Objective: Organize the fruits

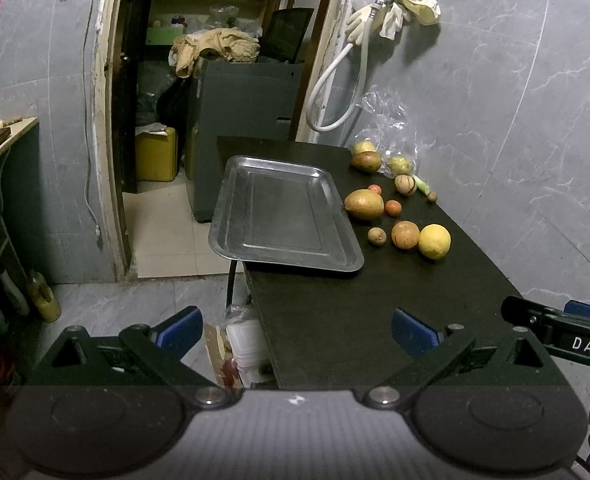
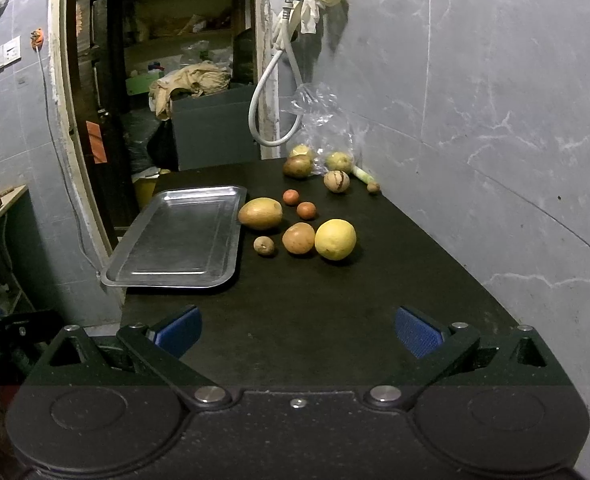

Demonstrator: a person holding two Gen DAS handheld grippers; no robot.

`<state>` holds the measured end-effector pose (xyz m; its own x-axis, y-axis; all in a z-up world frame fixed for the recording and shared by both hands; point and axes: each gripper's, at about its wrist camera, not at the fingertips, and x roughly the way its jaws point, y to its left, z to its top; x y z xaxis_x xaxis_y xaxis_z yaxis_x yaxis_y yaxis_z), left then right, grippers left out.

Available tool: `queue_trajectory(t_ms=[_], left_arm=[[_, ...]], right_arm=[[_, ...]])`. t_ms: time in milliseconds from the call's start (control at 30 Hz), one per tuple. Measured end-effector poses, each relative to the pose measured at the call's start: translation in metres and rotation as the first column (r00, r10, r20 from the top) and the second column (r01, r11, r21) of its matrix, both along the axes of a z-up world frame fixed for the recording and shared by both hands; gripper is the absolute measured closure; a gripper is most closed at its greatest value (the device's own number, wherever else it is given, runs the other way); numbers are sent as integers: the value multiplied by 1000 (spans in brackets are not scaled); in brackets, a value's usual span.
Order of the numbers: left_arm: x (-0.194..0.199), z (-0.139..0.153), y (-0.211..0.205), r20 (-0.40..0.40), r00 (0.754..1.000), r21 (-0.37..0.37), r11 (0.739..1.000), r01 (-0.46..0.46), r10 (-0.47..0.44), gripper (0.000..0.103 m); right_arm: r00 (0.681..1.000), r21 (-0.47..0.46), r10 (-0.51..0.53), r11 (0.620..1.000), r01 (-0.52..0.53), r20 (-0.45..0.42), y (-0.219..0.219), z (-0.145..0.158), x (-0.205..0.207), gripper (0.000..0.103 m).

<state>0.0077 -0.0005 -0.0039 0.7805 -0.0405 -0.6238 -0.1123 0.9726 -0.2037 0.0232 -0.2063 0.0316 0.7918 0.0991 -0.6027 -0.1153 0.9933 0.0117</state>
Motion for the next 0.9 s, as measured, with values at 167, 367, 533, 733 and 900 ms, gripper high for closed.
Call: queue_trajectory(t_ms=[167, 367, 533, 733, 900], left_arm=[[1, 0, 0, -2, 1000, -1, 1000, 1, -1, 0], [4, -4, 0, -17, 1000, -3, 1000, -1, 1, 0], [6, -7, 0, -33, 999, -6, 1000, -2, 2, 0], [14, -17, -3, -97, 995, 0, 1000, 5, -5, 0], [22, -22, -2, -126, 992, -23, 1000, 11, -14, 0]], right_arm=[[1000, 1, 0, 1000, 0, -2, -1, 0, 1, 0], [1000, 4, -1, 1000, 1, -11, 1, -2, 2, 0], [1000, 10, -7, 1000, 7, -23, -1, -4, 5, 0], [999, 8, -10, 1000, 11, -37, -2, -6, 10, 0], [998, 10, -15, 1000, 15, -57, -4, -10, 15, 0]])
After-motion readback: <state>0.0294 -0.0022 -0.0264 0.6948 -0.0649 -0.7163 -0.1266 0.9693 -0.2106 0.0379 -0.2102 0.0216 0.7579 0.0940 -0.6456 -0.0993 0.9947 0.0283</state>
